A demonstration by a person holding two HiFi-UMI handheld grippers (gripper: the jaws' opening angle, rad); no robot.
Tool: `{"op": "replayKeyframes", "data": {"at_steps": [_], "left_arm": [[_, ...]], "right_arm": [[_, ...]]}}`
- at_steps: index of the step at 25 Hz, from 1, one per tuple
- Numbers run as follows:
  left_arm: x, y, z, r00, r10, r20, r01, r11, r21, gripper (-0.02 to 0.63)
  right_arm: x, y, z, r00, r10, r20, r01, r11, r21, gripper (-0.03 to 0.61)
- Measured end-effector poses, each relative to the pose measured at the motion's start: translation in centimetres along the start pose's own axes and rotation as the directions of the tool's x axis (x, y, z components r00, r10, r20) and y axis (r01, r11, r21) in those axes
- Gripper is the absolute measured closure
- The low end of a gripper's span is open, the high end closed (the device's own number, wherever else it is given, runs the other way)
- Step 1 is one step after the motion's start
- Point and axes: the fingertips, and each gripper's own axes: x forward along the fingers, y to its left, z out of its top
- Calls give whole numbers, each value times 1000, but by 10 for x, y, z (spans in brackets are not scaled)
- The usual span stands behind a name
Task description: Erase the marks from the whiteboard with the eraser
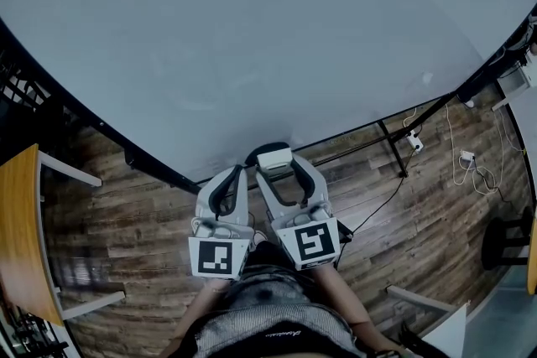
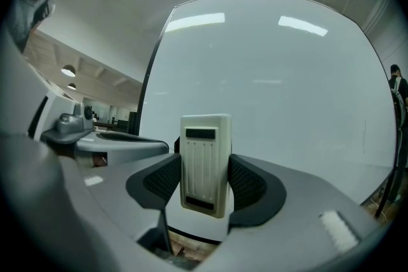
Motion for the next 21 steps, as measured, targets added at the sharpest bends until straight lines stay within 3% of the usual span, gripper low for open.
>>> {"op": "replayKeyframes", "data": {"at_steps": [21], "left_arm": [[5,-12,-1,1000,-18,-7,18,1000,-5,615]], "right_arm": [[-3,-3,1,1000,17,-8,-18,1000,-20,341]]}}
